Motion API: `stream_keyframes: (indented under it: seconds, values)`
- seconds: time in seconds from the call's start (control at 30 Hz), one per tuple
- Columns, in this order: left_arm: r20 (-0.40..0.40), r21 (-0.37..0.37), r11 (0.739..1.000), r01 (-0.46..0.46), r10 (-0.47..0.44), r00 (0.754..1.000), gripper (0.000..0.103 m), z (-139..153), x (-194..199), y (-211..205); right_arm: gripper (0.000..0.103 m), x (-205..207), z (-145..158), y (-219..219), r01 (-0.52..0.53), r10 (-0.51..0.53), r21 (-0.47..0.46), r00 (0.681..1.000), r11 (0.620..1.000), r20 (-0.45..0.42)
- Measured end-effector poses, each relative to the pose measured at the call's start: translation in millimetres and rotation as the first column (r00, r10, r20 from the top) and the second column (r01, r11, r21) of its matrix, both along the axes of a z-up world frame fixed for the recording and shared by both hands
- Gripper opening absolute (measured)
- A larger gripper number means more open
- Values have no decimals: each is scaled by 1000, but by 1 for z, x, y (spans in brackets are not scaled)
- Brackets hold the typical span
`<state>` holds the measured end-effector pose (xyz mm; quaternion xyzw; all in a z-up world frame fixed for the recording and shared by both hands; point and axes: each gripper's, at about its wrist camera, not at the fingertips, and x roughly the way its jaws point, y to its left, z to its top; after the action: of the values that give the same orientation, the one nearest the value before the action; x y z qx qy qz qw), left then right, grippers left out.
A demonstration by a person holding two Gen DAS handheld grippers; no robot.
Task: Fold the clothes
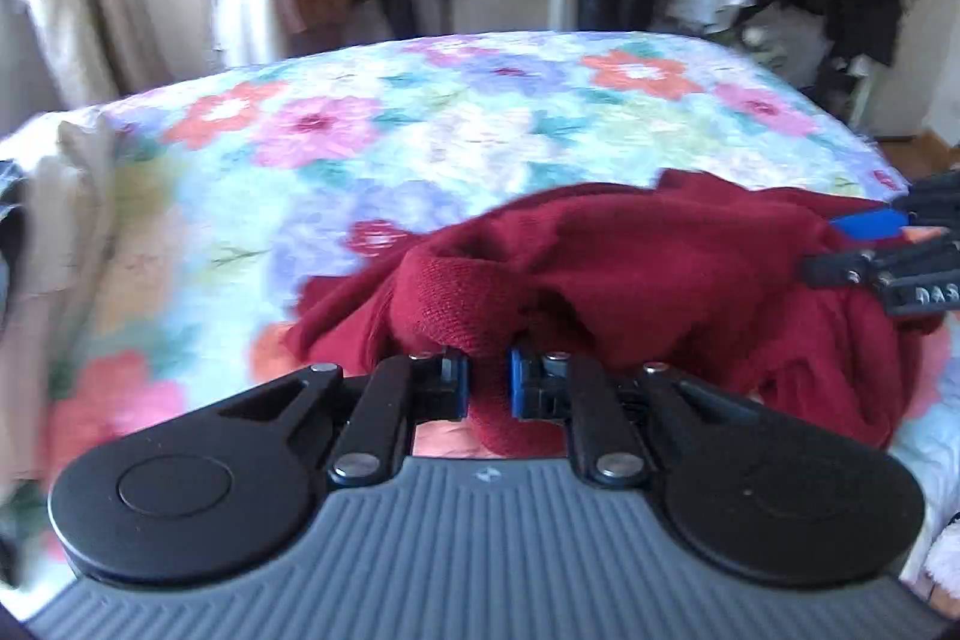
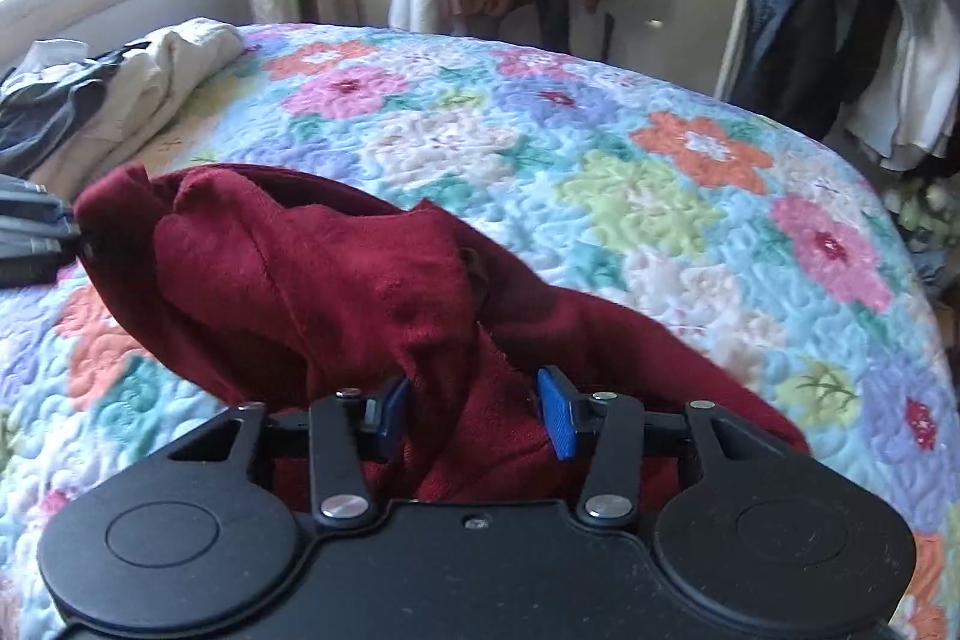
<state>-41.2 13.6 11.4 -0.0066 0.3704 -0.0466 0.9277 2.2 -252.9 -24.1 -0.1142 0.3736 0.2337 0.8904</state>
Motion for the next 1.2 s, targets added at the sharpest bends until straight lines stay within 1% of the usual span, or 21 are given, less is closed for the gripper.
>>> stream_keyframes:
  seconds: [0.07,0.13,0.2,0.27,0.3,0.37,0.4,0.47,0.5,0.53,0.6,0.67,0.7,0.77,0.87,0.9,0.93,1.0,1.1,1.17,1.2]
  values:
    - [3,-42,999,-20,20,1000,11,15,-5,15,50,0,0,3,8,-8,-15,1000,1000,0]
    - [34,-38,998,-49,50,998,11,27,-13,27,50,-2,3,3,15,-14,-9,1000,1000,15]
    - [73,-33,995,-90,92,993,11,37,-20,37,50,-5,9,1,10,-10,22,1000,1000,26]
    - [100,-41,986,-160,163,982,11,41,-30,52,50,-7,12,-5,-2,2,79,1000,997,6]
    - [108,-42,978,-204,207,972,11,42,-33,58,50,-6,13,-8,-10,11,109,1000,994,-17]
    - [130,-37,966,-258,260,957,11,45,-46,64,50,-5,14,-13,-7,15,152,998,988,-53]
    - [142,-35,959,-283,285,948,11,46,-52,67,51,-4,14,-14,5,4,152,998,988,-61]
    - [165,-31,943,-332,332,929,11,49,-66,72,57,-3,15,-16,43,-36,130,998,991,-53]
    - [177,-29,934,-356,356,918,11,50,-72,74,57,-2,16,-18,62,-58,120,997,991,-44]
    - [206,-32,924,-381,379,902,11,54,-84,78,57,0,16,-21,83,-78,122,996,989,-41]
    - [262,-48,895,-443,439,860,11,59,-99,89,58,7,15,-28,124,-116,151,992,981,-56]
    - [253,-88,872,-481,486,836,11,56,-108,101,58,13,11,-35,159,-143,196,985,968,-96]
    - [230,-106,864,-491,502,834,11,51,-110,106,58,15,9,-37,167,-145,215,983,962,-114]
    - [164,-96,872,-479,489,857,11,36,-108,109,58,18,7,-39,175,-143,244,979,954,-145]
    - [-17,-132,889,-438,440,898,12,1,-93,111,58,20,4,-39,181,-132,278,974,943,-184]
    - [-75,-160,888,-432,425,902,12,-10,-89,112,58,21,3,-39,181,-127,288,972,940,-196]
    - [-99,-174,888,-425,414,905,12,-16,-88,110,58,22,3,-37,177,-119,295,972,939,-204]
    - [-131,-195,890,-411,392,911,12,-25,-86,106,58,21,0,-32,164,-101,298,971,940,-215]
    - [-81,-176,903,-392,384,920,12,-18,-85,97,58,17,-3,-21,123,-59,283,973,951,-224]
    - [-34,-132,912,-388,387,922,12,-12,-84,92,60,13,-4,-14,97,-37,263,974,960,-223]
    - [-25,-110,913,-393,393,919,13,-10,-82,92,62,12,-5,-10,86,-28,252,974,964,-226]
